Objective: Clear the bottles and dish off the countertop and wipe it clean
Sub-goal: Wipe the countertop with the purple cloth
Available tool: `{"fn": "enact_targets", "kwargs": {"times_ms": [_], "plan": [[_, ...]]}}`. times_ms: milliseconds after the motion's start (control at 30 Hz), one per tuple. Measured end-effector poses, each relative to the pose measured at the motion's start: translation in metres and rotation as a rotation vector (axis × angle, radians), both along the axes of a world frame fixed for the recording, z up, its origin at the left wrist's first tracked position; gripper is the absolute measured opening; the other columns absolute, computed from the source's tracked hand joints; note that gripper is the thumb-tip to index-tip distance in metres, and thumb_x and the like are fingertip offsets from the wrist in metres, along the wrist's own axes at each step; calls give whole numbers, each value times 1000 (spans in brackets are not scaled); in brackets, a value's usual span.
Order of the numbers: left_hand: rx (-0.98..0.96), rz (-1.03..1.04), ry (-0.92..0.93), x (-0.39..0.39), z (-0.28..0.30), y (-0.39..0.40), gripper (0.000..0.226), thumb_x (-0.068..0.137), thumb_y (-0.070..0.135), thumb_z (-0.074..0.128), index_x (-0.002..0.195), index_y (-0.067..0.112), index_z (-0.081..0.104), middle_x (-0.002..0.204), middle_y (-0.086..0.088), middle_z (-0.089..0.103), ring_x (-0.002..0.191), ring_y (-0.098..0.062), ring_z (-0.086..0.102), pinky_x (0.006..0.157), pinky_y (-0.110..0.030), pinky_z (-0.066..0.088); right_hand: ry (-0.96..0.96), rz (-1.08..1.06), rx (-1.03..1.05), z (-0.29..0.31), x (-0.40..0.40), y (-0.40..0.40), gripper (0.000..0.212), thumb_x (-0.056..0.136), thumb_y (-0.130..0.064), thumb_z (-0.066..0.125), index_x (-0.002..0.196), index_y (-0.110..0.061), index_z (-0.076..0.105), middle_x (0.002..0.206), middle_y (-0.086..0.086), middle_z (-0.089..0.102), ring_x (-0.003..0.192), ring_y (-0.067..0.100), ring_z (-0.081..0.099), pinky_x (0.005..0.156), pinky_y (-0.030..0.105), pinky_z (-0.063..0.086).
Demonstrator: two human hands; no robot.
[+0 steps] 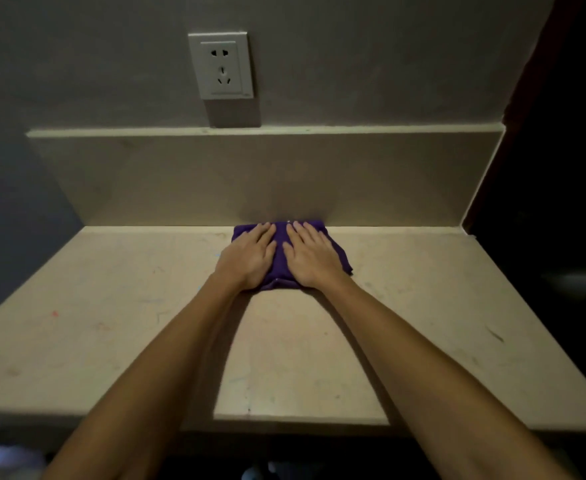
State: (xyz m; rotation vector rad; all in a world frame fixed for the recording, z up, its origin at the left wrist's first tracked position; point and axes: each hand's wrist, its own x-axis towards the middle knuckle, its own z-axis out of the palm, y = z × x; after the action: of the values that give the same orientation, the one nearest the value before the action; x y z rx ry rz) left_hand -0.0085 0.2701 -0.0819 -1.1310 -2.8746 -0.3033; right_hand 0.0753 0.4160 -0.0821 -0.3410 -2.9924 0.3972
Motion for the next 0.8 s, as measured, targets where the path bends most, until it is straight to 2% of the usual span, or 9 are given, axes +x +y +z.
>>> {"fn": "enact_targets", "kwargs": {"times_ms": [233,367,433,533,633,733,800], "plan": [[47,-3,-46,35,6,-21,58,111,40,21,164,14,26,171,-4,26,156,-18,25,129,-38,20,8,-9,9,1,31,-17,59,110,-41,17,165,-19,15,173,-1,12,159,17,7,130,41,5],[97,-8,-53,117,4,-74,60,109,44,18,164,22,25,171,4,24,155,-11,25,129,-33,20,34,67,-36,3,117,-59,59,109,-40,17,165,-21,11,173,-3,8,160,13,3,130,41,6],[124,2,-16,165,0,-100,65,105,47,14,164,24,25,170,8,24,154,-6,25,128,-28,17,35,96,-73,4,161,-81,61,107,-41,11,165,-24,7,173,-7,3,159,10,-2,130,40,4],[170,21,3,217,-5,-127,62,105,45,19,163,25,29,169,11,26,153,0,23,127,-23,14,16,135,-79,2,206,-105,71,97,-45,-2,165,-27,2,172,-10,-3,158,7,-6,130,38,2],[197,6,-51,226,-6,-136,63,103,49,14,163,31,21,168,20,13,154,9,10,126,-20,5,29,121,-79,2,216,-113,72,94,-46,-3,164,-29,2,172,-12,-1,157,5,-5,125,33,-4],[167,-20,-40,203,-6,-132,66,103,51,11,164,28,21,170,18,14,155,6,13,127,-25,10,1,134,-50,3,195,-104,71,95,-48,-7,164,-30,-4,171,-14,-7,157,3,-11,128,31,-6],[139,-24,-28,181,-4,-125,69,102,53,8,165,26,23,171,14,19,155,3,17,128,-27,14,16,141,-39,4,172,-96,65,103,-48,1,165,-29,1,172,-13,-2,157,4,-7,129,33,-3]]}}
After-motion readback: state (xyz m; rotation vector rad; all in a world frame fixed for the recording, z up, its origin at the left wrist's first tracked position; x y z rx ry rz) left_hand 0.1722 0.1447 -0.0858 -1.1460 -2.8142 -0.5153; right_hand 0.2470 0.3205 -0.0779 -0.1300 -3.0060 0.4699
